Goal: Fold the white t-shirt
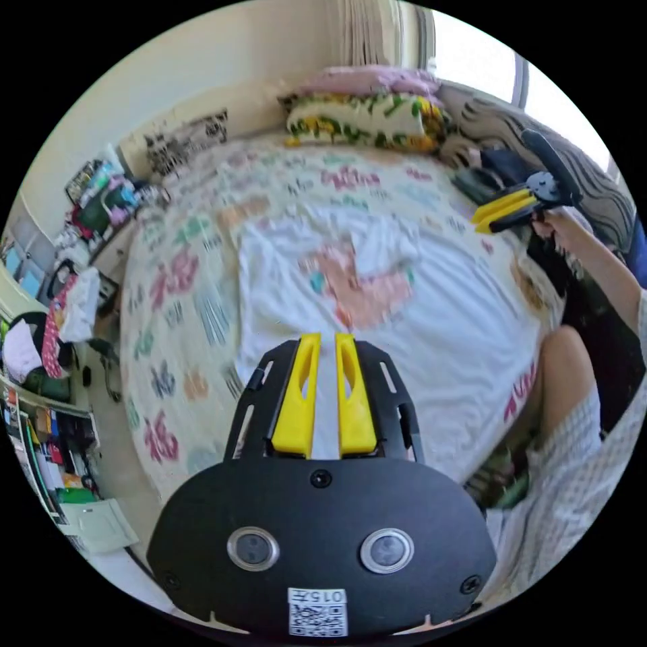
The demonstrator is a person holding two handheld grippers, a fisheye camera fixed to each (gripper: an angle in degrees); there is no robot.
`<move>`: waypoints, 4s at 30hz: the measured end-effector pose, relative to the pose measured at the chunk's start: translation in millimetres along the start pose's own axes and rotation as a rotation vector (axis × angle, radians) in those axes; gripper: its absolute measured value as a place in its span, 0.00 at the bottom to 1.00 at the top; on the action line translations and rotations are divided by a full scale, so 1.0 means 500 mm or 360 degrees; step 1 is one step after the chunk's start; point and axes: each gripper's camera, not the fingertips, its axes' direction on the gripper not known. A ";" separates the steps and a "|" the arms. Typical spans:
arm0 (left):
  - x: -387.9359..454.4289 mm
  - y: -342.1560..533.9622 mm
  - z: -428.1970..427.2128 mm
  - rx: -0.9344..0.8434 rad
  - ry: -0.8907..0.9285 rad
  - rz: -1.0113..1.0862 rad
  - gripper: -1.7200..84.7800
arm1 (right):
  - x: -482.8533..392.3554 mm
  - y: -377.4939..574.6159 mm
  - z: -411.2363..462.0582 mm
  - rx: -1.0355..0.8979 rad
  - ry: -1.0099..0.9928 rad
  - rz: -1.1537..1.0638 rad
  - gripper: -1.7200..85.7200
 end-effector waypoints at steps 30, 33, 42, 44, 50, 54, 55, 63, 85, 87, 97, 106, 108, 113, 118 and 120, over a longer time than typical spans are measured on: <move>0.423 0.146 -0.019 -0.0714 -0.0386 0.0724 0.02 | 0.198 0.375 -0.098 -0.0412 -0.0577 0.0758 0.01; 0.439 0.163 -0.029 -0.0714 -0.0381 0.0782 0.02 | 0.180 0.399 -0.107 -0.0466 -0.0468 0.0691 0.01; 0.415 0.180 -0.003 -0.0844 -0.0569 0.0592 0.03 | 0.187 0.435 -0.105 -0.0472 -0.0435 0.0752 0.06; 0.399 0.184 -0.053 -0.0665 -0.0595 0.0472 0.03 | 0.193 0.450 -0.101 -0.0535 -0.0347 0.0752 0.07; 0.276 0.154 -0.151 -0.0248 -0.0384 0.0131 0.04 | 0.213 0.482 -0.146 -0.0304 -0.0190 0.0635 0.09; 0.142 0.079 -0.156 0.0096 0.0061 -0.0237 0.05 | 0.196 0.416 -0.188 0.0049 -0.0118 0.0350 0.10; 0.107 0.051 -0.147 0.0172 0.0142 -0.0308 0.05 | 0.193 0.403 -0.189 0.0087 -0.0109 0.0312 0.10; -0.073 -0.145 -0.001 0.0271 0.0273 -0.0598 0.08 | 0.199 0.239 -0.120 0.0352 -0.0034 0.0212 0.12; -0.342 -0.458 0.192 0.0646 0.0627 -0.0379 0.01 | 0.409 0.119 -0.112 0.0510 -0.0347 0.0462 0.02; -0.336 -0.528 0.182 0.0721 0.0617 -0.0282 0.01 | 0.452 0.125 -0.160 0.0638 -0.0337 0.0558 0.02; -0.229 -0.844 0.360 0.0700 0.0712 -0.0130 0.01 | 0.588 0.115 -0.162 0.0622 -0.0334 0.0877 0.03; -0.172 -0.852 0.430 0.0722 0.0873 0.0115 0.09 | 0.585 0.095 -0.111 0.0498 -0.0231 0.0984 0.04; -0.187 -0.816 0.395 0.0784 0.0992 0.0177 0.09 | 0.564 0.090 -0.125 0.0507 -0.0117 0.1017 0.08; -0.289 -0.618 0.276 0.0829 0.0929 0.0208 0.09 | 0.487 0.052 -0.183 0.0565 0.0017 0.0910 0.09; -0.467 -0.271 0.197 0.0704 0.0256 -0.0364 0.09 | 0.350 -0.054 -0.233 0.0644 -0.0074 0.0528 0.06; -0.501 -0.162 0.200 0.0583 0.0044 -0.0523 0.10 | 0.275 -0.132 -0.231 0.0636 -0.0309 0.0344 0.06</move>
